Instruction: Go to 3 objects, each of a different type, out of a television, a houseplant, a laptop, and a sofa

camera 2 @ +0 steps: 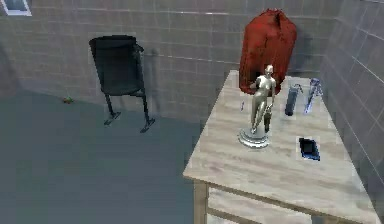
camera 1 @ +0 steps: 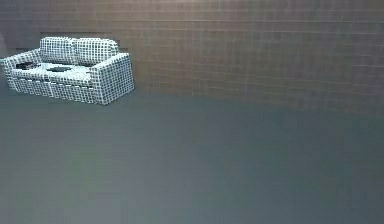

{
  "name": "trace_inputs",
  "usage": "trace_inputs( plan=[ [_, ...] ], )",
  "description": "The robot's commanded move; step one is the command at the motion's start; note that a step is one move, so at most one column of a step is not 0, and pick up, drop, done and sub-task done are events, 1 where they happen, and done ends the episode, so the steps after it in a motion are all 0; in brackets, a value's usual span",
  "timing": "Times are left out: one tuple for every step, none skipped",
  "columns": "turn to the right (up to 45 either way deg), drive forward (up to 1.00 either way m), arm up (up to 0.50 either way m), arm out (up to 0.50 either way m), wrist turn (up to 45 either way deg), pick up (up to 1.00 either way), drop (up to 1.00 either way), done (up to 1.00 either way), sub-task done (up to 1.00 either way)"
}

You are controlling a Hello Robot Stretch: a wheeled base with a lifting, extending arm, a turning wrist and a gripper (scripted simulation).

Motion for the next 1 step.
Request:
trace_inputs(
  plan=[
    [-45.0, 0.0, 0.0, 0.0, 0.0, 0.0, 0.0, 0.0, 0.0]
  ],
)
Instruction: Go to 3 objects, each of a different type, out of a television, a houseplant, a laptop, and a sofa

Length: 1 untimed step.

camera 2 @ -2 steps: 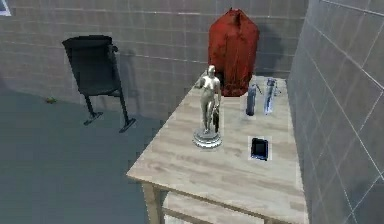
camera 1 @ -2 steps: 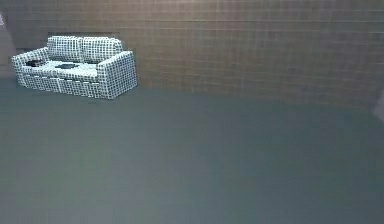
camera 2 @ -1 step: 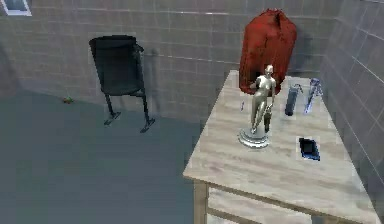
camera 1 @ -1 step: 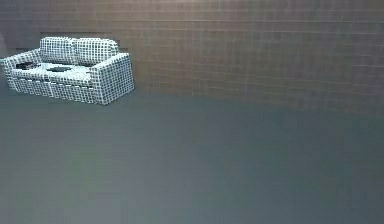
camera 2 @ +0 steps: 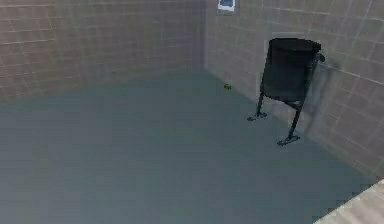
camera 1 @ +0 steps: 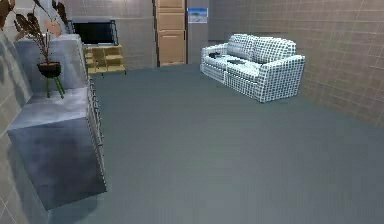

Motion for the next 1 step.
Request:
trace_inputs(
  plan=[
    [-24.0, 0.0, 0.0, 0.0, 0.0, 0.0, 0.0, 0.0, 0.0]
  ],
)
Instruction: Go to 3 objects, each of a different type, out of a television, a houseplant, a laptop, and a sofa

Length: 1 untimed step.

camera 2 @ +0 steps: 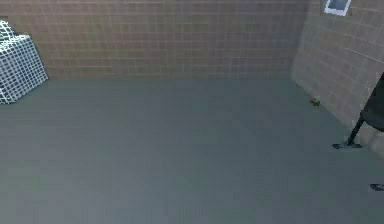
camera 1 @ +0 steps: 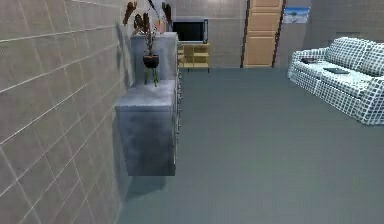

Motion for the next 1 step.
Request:
trace_inputs(
  plan=[
    [0.0, 0.8, 0.0, 0.0, 0.0, 0.0, 0.0, 0.0, 0.0]
  ],
)
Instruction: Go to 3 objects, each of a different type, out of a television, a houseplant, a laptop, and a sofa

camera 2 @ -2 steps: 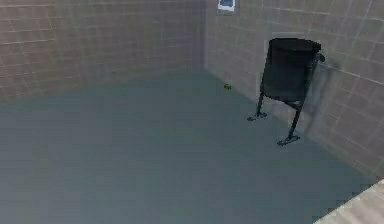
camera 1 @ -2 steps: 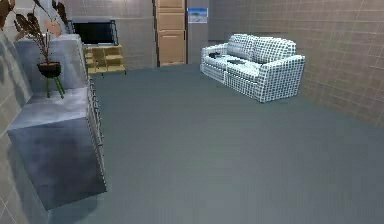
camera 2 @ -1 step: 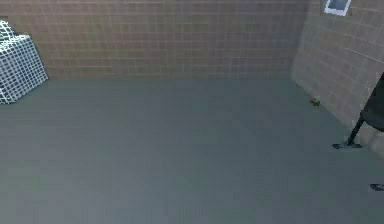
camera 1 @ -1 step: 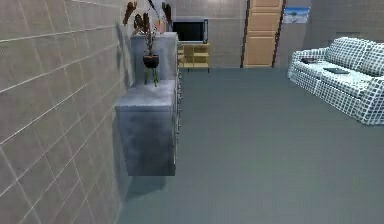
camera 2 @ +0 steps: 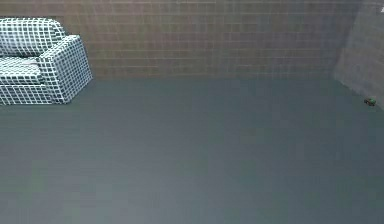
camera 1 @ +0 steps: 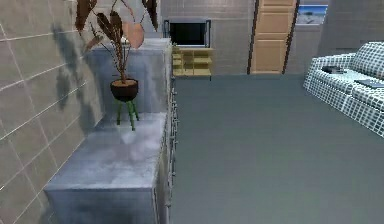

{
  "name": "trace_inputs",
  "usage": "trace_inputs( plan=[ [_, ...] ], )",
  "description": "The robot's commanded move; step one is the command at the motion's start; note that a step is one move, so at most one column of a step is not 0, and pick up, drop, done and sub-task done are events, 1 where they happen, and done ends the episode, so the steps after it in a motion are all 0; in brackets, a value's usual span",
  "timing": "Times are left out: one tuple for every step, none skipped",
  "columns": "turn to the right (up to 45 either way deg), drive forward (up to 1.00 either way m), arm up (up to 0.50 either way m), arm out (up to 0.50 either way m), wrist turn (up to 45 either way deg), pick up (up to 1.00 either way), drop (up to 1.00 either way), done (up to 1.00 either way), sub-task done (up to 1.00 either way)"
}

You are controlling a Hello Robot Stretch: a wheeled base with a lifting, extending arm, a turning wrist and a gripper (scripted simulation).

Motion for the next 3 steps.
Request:
trace_inputs(
  plan=[
    [-18.0, 0.0, 0.0, 0.0, 0.0, 0.0, 0.0, 0.0, 0.0],
    [0.0, 0.0, 0.0, 0.0, 0.0, 0.0, 0.0, 0.0, 1.0],
    [45.0, 0.0, 0.0, 0.0, 0.0, 0.0, 0.0, 0.0, 0.0]
  ],
)
